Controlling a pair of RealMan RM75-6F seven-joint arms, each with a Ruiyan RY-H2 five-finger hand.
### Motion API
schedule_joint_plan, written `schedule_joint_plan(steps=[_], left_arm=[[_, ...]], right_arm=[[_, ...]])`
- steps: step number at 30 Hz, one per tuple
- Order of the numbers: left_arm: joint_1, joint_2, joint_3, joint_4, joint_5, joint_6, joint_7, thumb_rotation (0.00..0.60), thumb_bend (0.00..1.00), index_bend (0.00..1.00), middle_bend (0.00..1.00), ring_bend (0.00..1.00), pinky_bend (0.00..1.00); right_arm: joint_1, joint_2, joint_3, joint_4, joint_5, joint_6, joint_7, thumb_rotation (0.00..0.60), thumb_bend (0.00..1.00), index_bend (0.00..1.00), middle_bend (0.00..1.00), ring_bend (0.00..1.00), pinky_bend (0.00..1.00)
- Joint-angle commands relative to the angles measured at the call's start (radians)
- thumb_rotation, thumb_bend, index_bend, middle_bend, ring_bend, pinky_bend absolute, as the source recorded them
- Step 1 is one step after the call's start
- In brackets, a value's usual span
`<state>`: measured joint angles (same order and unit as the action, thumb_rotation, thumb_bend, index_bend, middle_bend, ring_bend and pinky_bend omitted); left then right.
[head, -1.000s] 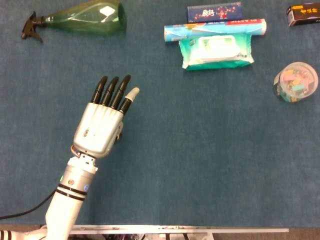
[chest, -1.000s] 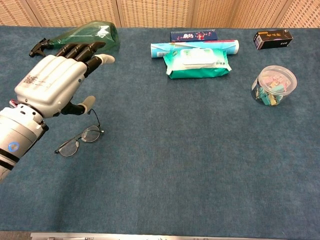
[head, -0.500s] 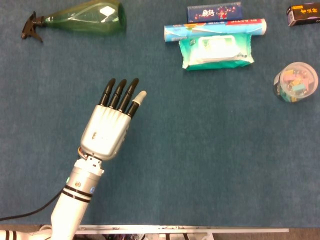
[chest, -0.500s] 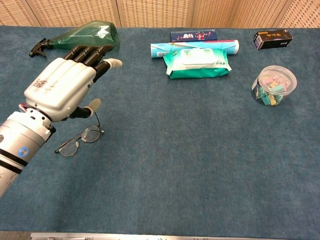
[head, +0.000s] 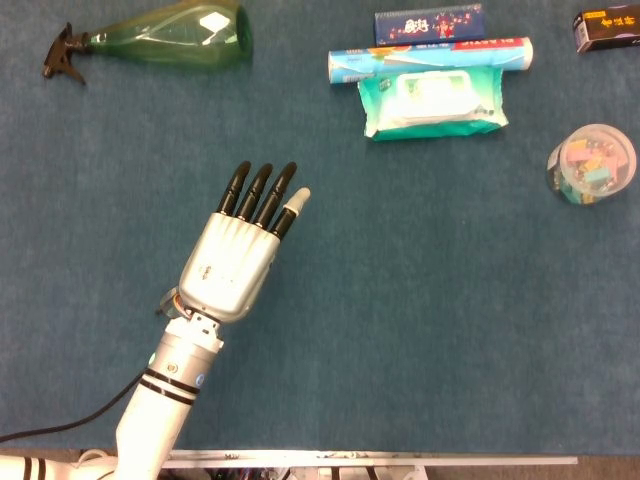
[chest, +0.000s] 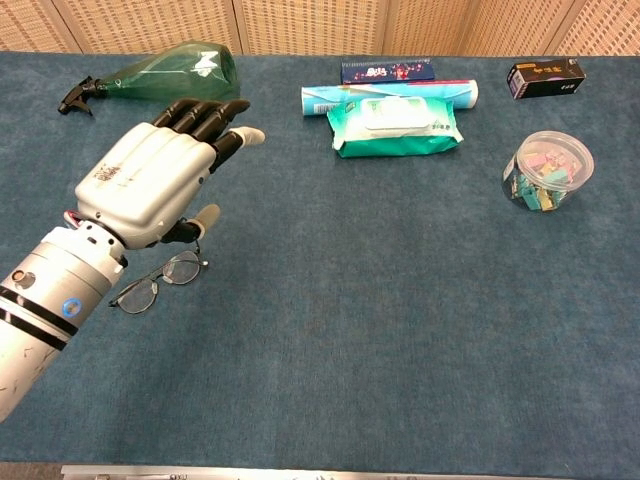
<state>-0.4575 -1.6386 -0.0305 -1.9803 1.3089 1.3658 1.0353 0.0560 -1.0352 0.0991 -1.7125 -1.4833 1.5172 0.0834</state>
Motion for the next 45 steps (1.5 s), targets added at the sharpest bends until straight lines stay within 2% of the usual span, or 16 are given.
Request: schedule_joint_plan(steps=[1, 45], left_arm=[[-0.001, -0.004, 0.0, 0.005, -0.004, -0.003, 0.001, 0.6, 0.36, 0.14, 0.0, 0.0, 0.0], [0.074, 0.018, 0.015, 0.084, -0.036, 0.067, -0.033, 0.6, 0.36, 0.14, 0.0, 0.0, 0.0]], right_arm=[[0.0, 0.0, 0.0, 0.0, -0.001, 0.0, 0.001, 0.6, 0.32, 0.52, 0.37, 0.23, 0.28], [-0.001, -0.001, -0.001, 0.001, 0.001, 0.0, -0.004, 0.6, 0.32, 0.52, 0.37, 0.23, 0.28]])
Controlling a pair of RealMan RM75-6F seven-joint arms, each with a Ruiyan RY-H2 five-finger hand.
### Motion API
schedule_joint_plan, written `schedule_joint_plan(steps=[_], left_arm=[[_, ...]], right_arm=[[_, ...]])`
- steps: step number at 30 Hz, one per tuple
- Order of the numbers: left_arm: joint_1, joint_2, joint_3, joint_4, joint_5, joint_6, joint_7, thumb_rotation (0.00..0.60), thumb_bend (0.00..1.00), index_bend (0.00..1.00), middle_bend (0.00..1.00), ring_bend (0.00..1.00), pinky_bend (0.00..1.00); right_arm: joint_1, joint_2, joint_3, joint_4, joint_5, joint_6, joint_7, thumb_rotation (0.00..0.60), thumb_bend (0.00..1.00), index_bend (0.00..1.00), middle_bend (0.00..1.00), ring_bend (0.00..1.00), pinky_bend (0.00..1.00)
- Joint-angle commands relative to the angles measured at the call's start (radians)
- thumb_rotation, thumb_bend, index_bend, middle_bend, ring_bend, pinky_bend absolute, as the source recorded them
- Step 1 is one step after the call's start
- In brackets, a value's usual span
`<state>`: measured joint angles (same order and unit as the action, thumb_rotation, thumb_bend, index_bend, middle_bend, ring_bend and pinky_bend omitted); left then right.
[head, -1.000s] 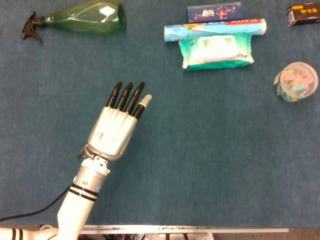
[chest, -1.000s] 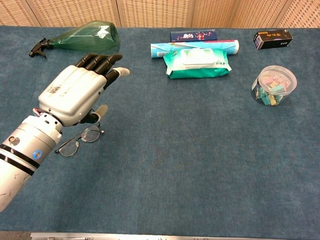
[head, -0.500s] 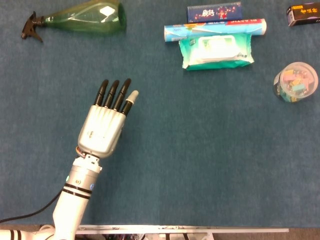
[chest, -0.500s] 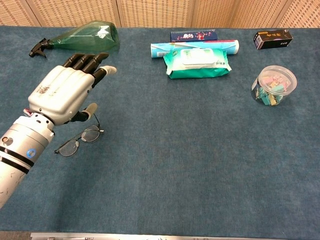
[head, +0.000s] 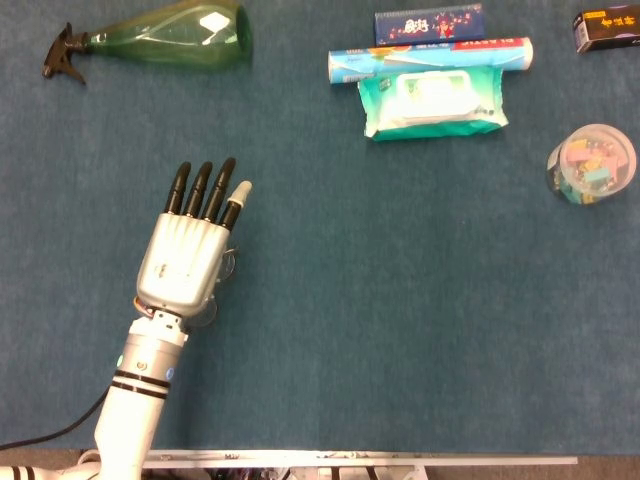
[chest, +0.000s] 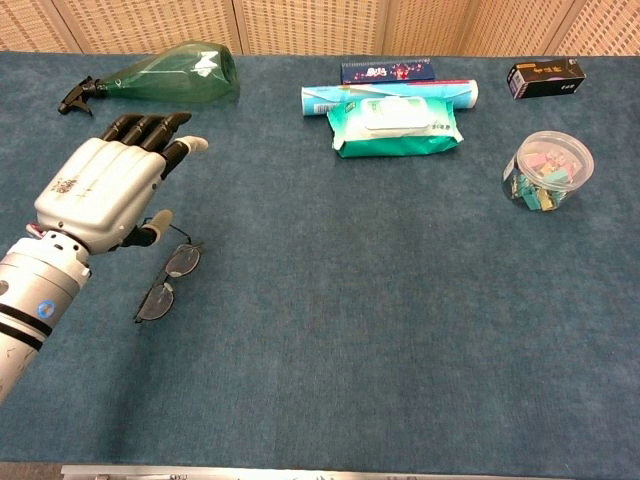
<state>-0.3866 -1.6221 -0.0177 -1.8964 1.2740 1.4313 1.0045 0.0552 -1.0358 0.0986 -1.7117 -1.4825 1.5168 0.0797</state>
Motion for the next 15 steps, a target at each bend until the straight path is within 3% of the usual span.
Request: schedule_joint_plan(steps=[1, 15], left_arm=[[0.005, 0.002, 0.004, 0.0, -0.001, 0.002, -0.003, 0.6, 0.36, 0.14, 0.0, 0.0, 0.0], [0.027, -0.007, 0.033, 0.014, -0.01, -0.012, -0.02, 0.6, 0.36, 0.14, 0.0, 0.0, 0.0]], right_arm=[[0.0, 0.0, 0.0, 0.0, 0.0, 0.0, -0.001, 0.6, 0.32, 0.52, 0.37, 0.23, 0.28], [-0.001, 0.0, 0.0, -0.001, -0.001, 0.002, 0.0, 0.6, 0.32, 0.52, 0.37, 0.23, 0.28]])
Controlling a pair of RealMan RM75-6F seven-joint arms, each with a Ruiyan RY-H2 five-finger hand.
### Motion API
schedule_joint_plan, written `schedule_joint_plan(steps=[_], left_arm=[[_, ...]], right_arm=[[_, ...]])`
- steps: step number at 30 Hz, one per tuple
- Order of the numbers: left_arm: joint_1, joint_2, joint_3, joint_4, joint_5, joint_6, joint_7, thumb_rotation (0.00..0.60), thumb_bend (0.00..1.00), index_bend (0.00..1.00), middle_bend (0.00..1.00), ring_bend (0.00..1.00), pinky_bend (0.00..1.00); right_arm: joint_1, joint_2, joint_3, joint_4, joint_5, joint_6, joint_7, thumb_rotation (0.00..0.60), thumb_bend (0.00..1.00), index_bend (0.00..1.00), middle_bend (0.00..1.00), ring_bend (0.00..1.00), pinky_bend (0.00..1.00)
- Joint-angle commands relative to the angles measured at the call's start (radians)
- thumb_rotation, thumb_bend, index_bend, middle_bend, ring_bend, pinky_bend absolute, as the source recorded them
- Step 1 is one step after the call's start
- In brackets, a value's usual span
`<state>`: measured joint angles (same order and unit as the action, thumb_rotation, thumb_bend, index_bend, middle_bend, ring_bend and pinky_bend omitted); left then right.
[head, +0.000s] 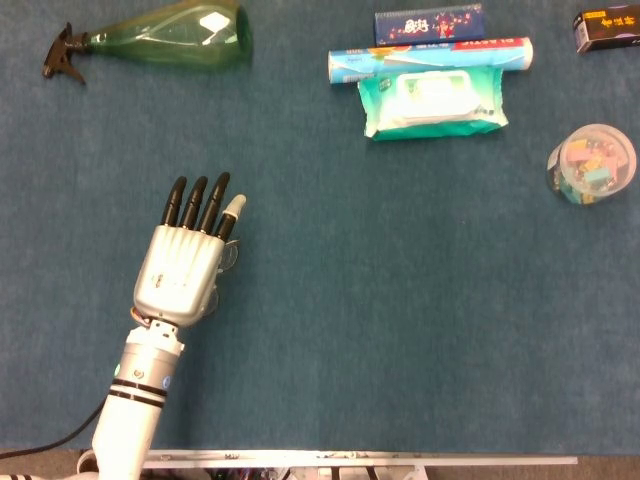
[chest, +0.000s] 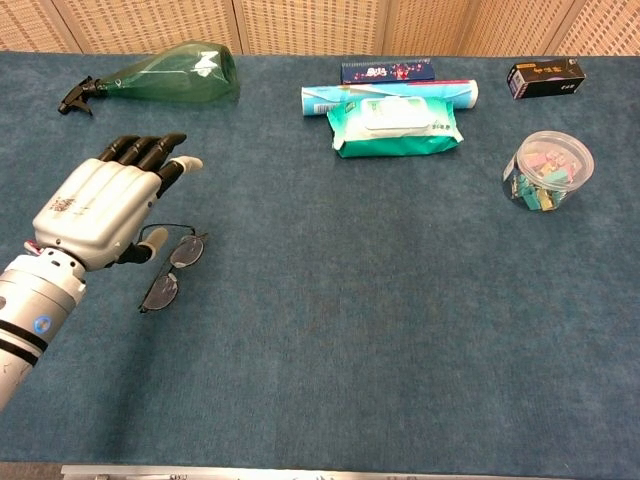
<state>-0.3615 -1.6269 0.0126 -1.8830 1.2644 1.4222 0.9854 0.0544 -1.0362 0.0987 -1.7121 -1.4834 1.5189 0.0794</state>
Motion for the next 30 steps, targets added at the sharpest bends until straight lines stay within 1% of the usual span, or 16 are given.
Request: schedule_joint_plan(steps=[1, 11, 15, 24, 28, 29, 30], left_arm=[[0.003, -0.003, 0.006, -0.002, 0.002, -0.004, -0.001, 0.6, 0.36, 0.14, 0.0, 0.0, 0.0], [0.017, 0.001, 0.048, -0.039, 0.069, -0.001, 0.001, 0.6, 0.36, 0.14, 0.0, 0.0, 0.0], [0.021, 0.005, 0.056, -0.052, 0.094, -0.001, 0.005, 0.6, 0.36, 0.14, 0.0, 0.0, 0.0], [0.022, 0.016, 0.042, -0.069, 0.117, -0.007, 0.015, 0.6, 0.36, 0.14, 0.0, 0.0, 0.0], [0.015, 0.029, 0.026, -0.049, 0.147, -0.013, -0.026, 0.6, 0.36, 0.14, 0.0, 0.0, 0.0], [0.012, 0.034, 0.018, -0.038, 0.156, -0.015, -0.049, 0.6, 0.35, 0.14, 0.0, 0.0, 0.0], [0.009, 0.039, 0.011, -0.029, 0.16, -0.017, -0.067, 0.6, 0.33, 0.14, 0.0, 0.0, 0.0]], right_arm=[[0.0, 0.0, 0.0, 0.0, 0.0, 0.001, 0.002, 0.6, 0.32, 0.52, 0.37, 0.23, 0.28], [-0.001, 0.001, 0.0, 0.0, -0.001, 0.002, 0.005, 0.6, 0.32, 0.52, 0.37, 0.23, 0.28], [-0.001, 0.001, 0.0, 0.0, -0.002, 0.002, 0.005, 0.6, 0.32, 0.52, 0.37, 0.23, 0.28], [0.0, 0.002, 0.001, 0.0, -0.001, 0.001, 0.007, 0.6, 0.32, 0.52, 0.37, 0.23, 0.28], [-0.001, 0.003, 0.001, 0.0, -0.001, 0.001, 0.01, 0.6, 0.32, 0.52, 0.37, 0.23, 0.28], [-0.001, 0.003, 0.001, 0.0, -0.001, 0.002, 0.01, 0.6, 0.32, 0.52, 0.37, 0.23, 0.28], [-0.001, 0.003, 0.001, 0.0, -0.001, 0.002, 0.009, 0.6, 0.32, 0.52, 0.37, 0.23, 0.28]])
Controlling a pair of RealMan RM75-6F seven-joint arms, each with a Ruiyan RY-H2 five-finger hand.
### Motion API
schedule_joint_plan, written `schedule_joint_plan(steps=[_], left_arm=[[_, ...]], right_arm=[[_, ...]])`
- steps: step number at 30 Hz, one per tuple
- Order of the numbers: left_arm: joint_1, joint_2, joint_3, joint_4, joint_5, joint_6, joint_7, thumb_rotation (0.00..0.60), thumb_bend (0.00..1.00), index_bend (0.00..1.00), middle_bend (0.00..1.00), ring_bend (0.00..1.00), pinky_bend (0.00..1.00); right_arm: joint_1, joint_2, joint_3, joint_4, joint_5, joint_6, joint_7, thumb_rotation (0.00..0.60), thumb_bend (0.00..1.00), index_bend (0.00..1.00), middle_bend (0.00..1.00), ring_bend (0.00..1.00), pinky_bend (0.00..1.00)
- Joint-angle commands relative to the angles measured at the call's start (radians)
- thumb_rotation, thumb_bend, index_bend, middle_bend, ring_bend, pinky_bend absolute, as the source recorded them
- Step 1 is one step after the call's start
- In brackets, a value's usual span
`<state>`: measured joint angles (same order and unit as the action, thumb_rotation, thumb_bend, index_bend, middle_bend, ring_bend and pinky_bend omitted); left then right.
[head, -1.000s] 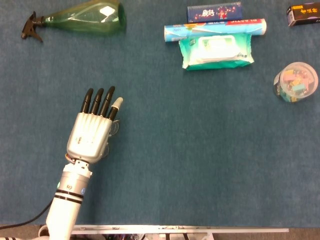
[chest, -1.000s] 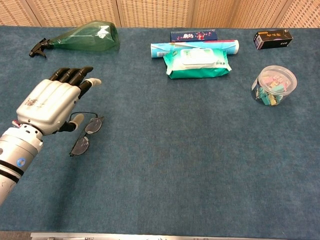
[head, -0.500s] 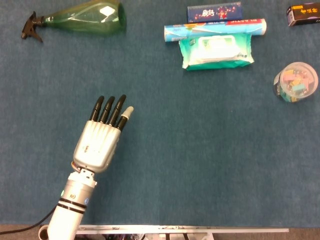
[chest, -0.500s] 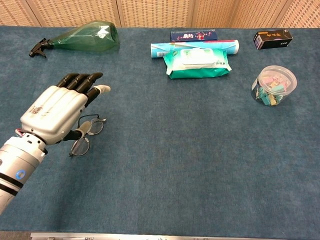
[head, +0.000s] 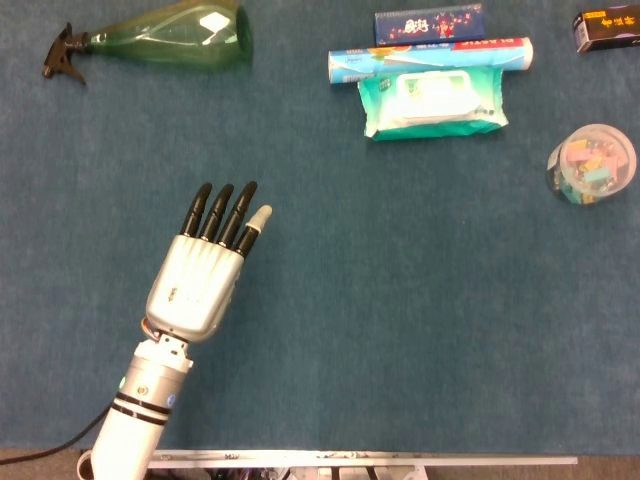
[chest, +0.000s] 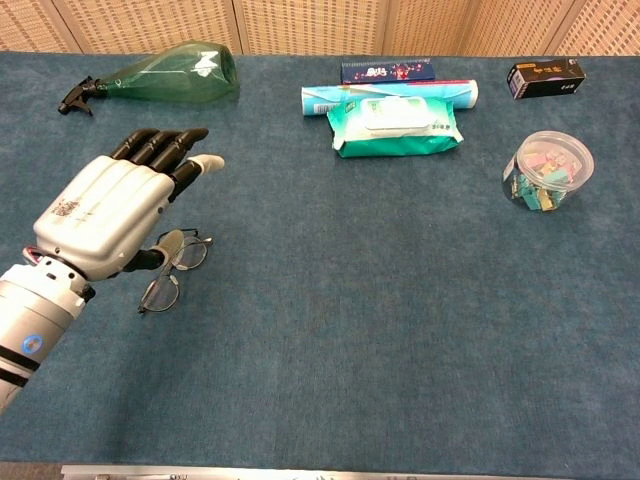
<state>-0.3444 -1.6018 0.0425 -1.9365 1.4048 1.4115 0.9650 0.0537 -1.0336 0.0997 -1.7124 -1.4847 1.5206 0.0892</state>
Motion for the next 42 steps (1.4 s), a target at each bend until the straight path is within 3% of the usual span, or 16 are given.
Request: schedule_joint_plan(steps=[1, 13, 21, 42], left_arm=[[-0.011, 0.019, -0.029, 0.036, 0.024, -0.009, -0.07, 0.6, 0.29, 0.14, 0.0, 0.0, 0.0], [-0.061, 0.093, -0.09, 0.138, 0.046, -0.094, -0.315, 0.6, 0.05, 0.14, 0.0, 0.0, 0.0], [-0.087, 0.144, -0.096, 0.153, 0.02, -0.177, -0.471, 0.598, 0.02, 0.13, 0.0, 0.0, 0.0], [-0.095, 0.178, -0.077, 0.235, -0.007, -0.246, -0.641, 0.56, 0.01, 0.13, 0.0, 0.0, 0.0]], right_arm=[[0.0, 0.0, 0.0, 0.0, 0.0, 0.0, -0.001, 0.6, 0.32, 0.52, 0.37, 0.23, 0.28], [0.003, -0.003, 0.0, 0.002, 0.007, -0.009, -0.014, 0.6, 0.32, 0.52, 0.37, 0.23, 0.28], [0.003, -0.003, -0.001, 0.002, 0.007, -0.01, -0.017, 0.6, 0.32, 0.52, 0.37, 0.23, 0.28], [0.003, -0.004, -0.002, 0.002, 0.007, -0.01, -0.02, 0.6, 0.32, 0.52, 0.37, 0.23, 0.28]])
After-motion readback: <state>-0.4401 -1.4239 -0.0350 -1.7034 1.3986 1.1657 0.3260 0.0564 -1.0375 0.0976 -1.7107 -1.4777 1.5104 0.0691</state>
